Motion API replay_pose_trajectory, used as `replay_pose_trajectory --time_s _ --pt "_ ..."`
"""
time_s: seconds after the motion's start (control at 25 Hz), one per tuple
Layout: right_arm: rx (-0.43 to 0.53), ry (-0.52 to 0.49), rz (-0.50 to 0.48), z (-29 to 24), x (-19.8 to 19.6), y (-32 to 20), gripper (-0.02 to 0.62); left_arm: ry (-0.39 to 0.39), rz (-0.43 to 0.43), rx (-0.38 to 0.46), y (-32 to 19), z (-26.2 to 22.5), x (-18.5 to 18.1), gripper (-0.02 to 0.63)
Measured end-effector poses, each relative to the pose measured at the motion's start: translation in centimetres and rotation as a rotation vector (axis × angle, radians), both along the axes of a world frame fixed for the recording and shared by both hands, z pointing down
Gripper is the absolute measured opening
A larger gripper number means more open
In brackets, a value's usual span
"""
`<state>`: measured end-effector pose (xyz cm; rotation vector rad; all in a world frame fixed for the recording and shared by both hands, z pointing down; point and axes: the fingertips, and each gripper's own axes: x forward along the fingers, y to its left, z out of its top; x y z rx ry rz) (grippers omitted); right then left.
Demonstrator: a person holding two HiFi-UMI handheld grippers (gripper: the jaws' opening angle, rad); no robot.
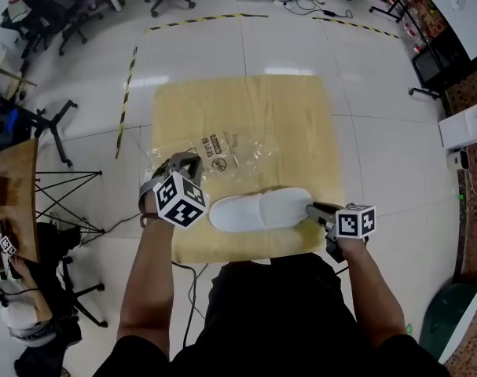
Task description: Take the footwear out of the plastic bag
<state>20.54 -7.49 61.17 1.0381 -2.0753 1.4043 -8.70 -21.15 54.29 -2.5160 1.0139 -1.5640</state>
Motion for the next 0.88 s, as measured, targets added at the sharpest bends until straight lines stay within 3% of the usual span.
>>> replay_pose_trajectory --time_s 0.48,0.88 --pt "-0.036 -0.056 0.006 -0.1 -1.3 -0.2 0.087 0.029 0.137 -0.114 -1.5 3.8 11.0 0.006" --pt "-0.033 -0.056 0.002 0.1 -1.9 -0.1 0.088 0.019 0.154 -0.186 -1.2 6.9 12.8 0.01"
